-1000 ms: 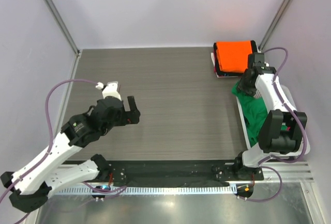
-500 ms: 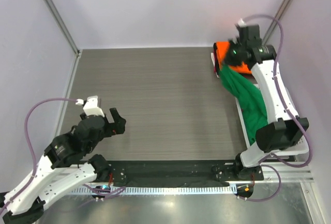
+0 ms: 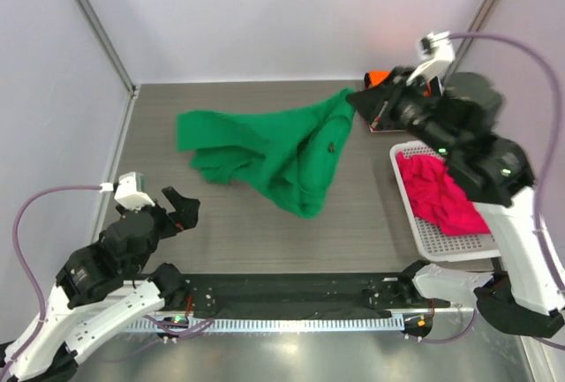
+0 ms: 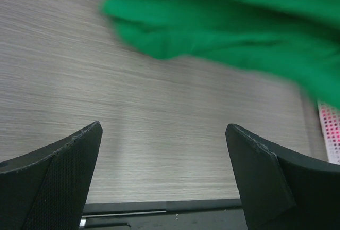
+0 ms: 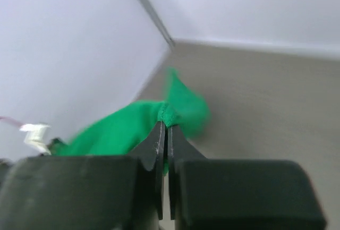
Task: Fold and stack the t-shirts
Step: Move the tshirt to the center of the board, then flatten the tshirt out
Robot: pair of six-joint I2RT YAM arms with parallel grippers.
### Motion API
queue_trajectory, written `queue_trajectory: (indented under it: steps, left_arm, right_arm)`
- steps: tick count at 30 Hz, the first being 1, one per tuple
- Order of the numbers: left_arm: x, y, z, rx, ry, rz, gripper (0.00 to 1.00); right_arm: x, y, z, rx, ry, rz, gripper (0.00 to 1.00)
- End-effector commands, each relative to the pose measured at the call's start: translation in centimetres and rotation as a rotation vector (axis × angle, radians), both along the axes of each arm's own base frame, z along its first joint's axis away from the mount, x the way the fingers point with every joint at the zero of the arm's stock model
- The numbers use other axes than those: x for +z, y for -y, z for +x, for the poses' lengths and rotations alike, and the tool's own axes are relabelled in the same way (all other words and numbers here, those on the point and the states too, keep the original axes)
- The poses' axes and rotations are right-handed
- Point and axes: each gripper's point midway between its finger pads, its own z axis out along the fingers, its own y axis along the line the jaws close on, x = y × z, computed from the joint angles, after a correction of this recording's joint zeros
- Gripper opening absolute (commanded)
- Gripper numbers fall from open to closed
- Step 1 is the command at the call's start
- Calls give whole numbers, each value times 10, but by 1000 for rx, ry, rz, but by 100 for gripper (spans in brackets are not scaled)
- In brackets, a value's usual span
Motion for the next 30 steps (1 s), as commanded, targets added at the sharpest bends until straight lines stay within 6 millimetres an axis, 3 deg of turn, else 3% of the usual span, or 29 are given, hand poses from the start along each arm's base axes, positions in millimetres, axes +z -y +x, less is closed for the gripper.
queue_trajectory:
  steps: [1, 2, 3, 4, 5, 6, 8, 9, 11, 15, 16, 17, 20, 23, 30]
  left_arm:
    - [5, -15, 0, 79, 30, -36, 100]
    - [6, -17, -1, 88, 33, -44, 100]
    - [7, -18, -2, 98, 31, -56, 100]
    - [4, -21, -4, 105, 19, -51, 100]
    - [5, -21, -4, 111, 14, -54, 100]
    - [3, -21, -4, 118, 2, -52, 100]
    - [2, -20, -5, 113, -24, -32, 100]
    - [-1, -18, -3, 114, -50, 1, 100]
    - [1, -22, -3, 132, -74, 48, 100]
    - [5, -20, 8, 131, -103, 173, 100]
    - [5, -18, 11, 129, -111, 199, 100]
    - [5, -20, 13, 139, -107, 220, 100]
    - [-2, -18, 16, 149, -130, 252, 100]
    - [-13, -14, 17, 153, -172, 265, 100]
    - [-26, -9, 17, 144, -216, 269, 100]
  right_arm:
    - [-152, 20, 55, -318, -392, -167, 22]
    - [-215, 32, 48, -377, -530, -274, 63]
    - [-243, 54, 48, -470, -601, -311, 68]
    - [-288, 78, 38, -568, -698, -383, 71]
    - [-302, 91, 35, -608, -722, -393, 81]
    - [-305, 110, 34, -665, -726, -358, 84]
    - [-315, 116, 29, -650, -732, -339, 85]
    - [-309, 112, 28, -623, -714, -317, 85]
    - [-306, 95, 26, -535, -716, -278, 84]
    - [-327, 12, -8, -225, -795, -194, 76]
    - [-337, -1, -17, -193, -817, -196, 74]
    - [-357, -29, -40, -110, -837, -232, 74]
    - [-402, -59, -75, -73, -899, -283, 74]
    - [-444, -65, -93, -81, -972, -329, 74]
    - [-489, -78, -109, -53, -1033, -409, 72]
